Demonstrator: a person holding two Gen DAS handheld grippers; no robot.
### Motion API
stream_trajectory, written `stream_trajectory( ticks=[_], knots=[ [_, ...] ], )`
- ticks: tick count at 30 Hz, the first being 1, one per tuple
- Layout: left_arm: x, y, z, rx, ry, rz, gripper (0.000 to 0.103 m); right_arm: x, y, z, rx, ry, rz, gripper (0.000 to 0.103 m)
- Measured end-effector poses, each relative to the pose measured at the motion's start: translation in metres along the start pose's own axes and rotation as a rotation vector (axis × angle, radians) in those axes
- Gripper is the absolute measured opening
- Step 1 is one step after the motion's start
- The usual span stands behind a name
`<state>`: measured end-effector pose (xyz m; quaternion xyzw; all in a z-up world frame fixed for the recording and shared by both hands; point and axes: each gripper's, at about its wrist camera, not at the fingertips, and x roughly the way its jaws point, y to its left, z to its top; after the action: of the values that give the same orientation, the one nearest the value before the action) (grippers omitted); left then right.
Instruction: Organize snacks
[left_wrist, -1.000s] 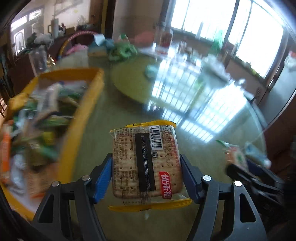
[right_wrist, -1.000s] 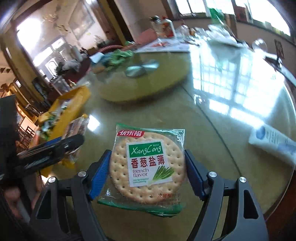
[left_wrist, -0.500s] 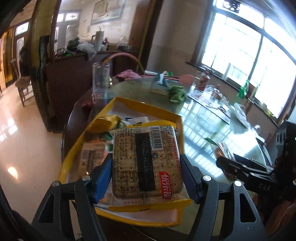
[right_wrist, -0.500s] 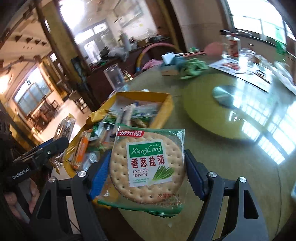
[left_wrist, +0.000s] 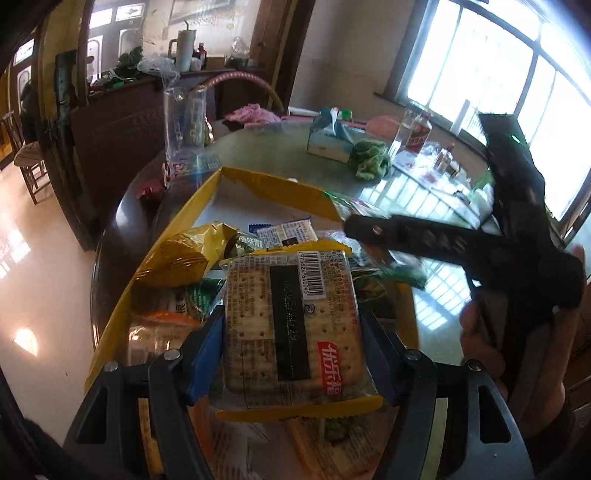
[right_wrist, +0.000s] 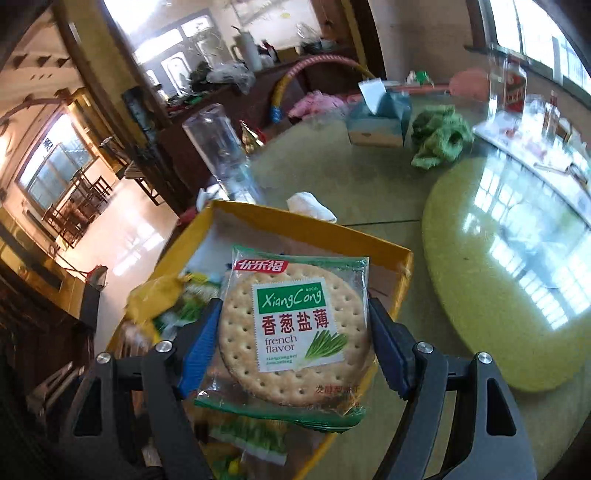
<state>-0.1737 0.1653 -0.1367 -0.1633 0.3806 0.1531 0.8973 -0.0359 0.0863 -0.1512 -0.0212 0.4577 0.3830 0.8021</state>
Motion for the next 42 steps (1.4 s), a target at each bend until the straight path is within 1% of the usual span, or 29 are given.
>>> stream_trajectory(
  ticks=[5, 6, 7, 8, 9, 10, 11, 13, 14, 16, 17, 18, 19, 21, 22, 23, 25, 28, 30, 32, 34, 36, 37, 40, 42],
  knots=[
    [0.015, 0.004, -0.004, 0.009, 0.054, 0.004, 0.07, 0.025, -0.006, 0.006, 0.018, 0.026, 0.007, 0.077],
    [0.016, 0.005, -0.004, -0.001, 0.055, -0.007, 0.071, 0.028, -0.008, 0.005, 0.03, 0.034, 0.026, 0.077],
    [0.017, 0.006, -0.004, -0.002, 0.055, -0.023, 0.078, 0.03, -0.008, 0.006, 0.031, 0.035, 0.035, 0.078],
    [0.017, 0.005, -0.003, 0.005, 0.06, -0.045, 0.081, 0.031, -0.007, 0.007, 0.027, 0.035, 0.037, 0.081],
    [0.017, 0.004, -0.003, 0.01, 0.062, -0.062, 0.082, 0.029, -0.007, 0.009, 0.025, 0.023, 0.031, 0.086],
    [0.015, 0.005, -0.002, 0.004, 0.06, -0.082, 0.082, 0.025, -0.006, 0.01, 0.025, 0.001, 0.023, 0.089],
    [0.012, 0.008, -0.001, -0.015, 0.052, -0.08, 0.082, 0.02, -0.006, 0.011, 0.026, -0.025, 0.014, 0.09],
    [-0.003, 0.012, -0.003, -0.047, -0.022, -0.061, 0.082, 0.004, -0.005, 0.014, 0.03, -0.072, 0.01, 0.09],
    [-0.013, 0.012, -0.005, -0.051, -0.075, -0.056, 0.083, -0.008, -0.005, 0.012, 0.043, -0.096, 0.025, 0.09],
    [-0.029, 0.009, -0.012, -0.055, -0.145, -0.033, 0.083, -0.031, -0.005, 0.003, 0.066, -0.147, 0.045, 0.09],
    [-0.039, 0.007, -0.018, -0.054, -0.189, -0.007, 0.083, -0.043, -0.003, -0.004, 0.074, -0.169, 0.048, 0.09],
    [-0.047, 0.004, -0.025, -0.046, -0.224, 0.023, 0.083, -0.06, 0.0, -0.017, 0.073, -0.192, 0.045, 0.09],
    [-0.058, -0.002, -0.034, -0.019, -0.255, 0.074, 0.083, -0.076, 0.003, -0.031, 0.073, -0.223, 0.05, 0.09],
    [-0.072, -0.011, -0.044, 0.037, -0.278, 0.144, 0.083, -0.101, 0.005, -0.057, 0.105, -0.257, 0.063, 0.09],
    [-0.085, -0.016, -0.053, 0.067, -0.308, 0.184, 0.083, -0.117, 0.008, -0.078, 0.117, -0.27, 0.081, 0.09],
    [-0.094, -0.019, -0.059, 0.082, -0.331, 0.207, 0.083, -0.123, 0.009, -0.087, 0.121, -0.273, 0.085, 0.09],
    [-0.113, -0.028, -0.073, 0.106, -0.366, 0.233, 0.083, -0.144, 0.017, -0.115, 0.109, -0.286, 0.044, 0.09],
    [-0.122, -0.038, -0.077, 0.139, -0.344, 0.22, 0.083, -0.163, 0.026, -0.137, 0.062, -0.295, 0.012, 0.09],
    [-0.129, -0.045, -0.079, 0.156, -0.349, 0.209, 0.083, -0.174, 0.028, -0.146, 0.068, -0.308, 0.017, 0.09],
    [-0.13, -0.047, -0.078, 0.162, -0.335, 0.213, 0.083, -0.179, 0.03, -0.153, 0.053, -0.318, 0.026, 0.09],
    [-0.133, -0.047, -0.08, 0.165, -0.317, 0.238, 0.083, -0.181, 0.033, -0.161, 0.048, -0.313, 0.032, 0.09],
    [-0.134, -0.044, -0.086, 0.17, -0.3, 0.251, 0.083, -0.178, 0.035, -0.166, 0.047, -0.289, 0.059, 0.09],
    [-0.136, -0.043, -0.09, 0.163, -0.297, 0.258, 0.083, -0.177, 0.039, -0.169, 0.041, -0.275, 0.072, 0.09],
    [-0.143, -0.039, -0.1, 0.143, -0.299, 0.301, 0.083, -0.178, 0.047, -0.178, 0.03, -0.269, 0.066, 0.09],
    [-0.147, -0.037, -0.104, 0.135, -0.298, 0.308, 0.083, -0.182, 0.053, -0.18, 0.017, -0.27, 0.076, 0.09]
  ],
)
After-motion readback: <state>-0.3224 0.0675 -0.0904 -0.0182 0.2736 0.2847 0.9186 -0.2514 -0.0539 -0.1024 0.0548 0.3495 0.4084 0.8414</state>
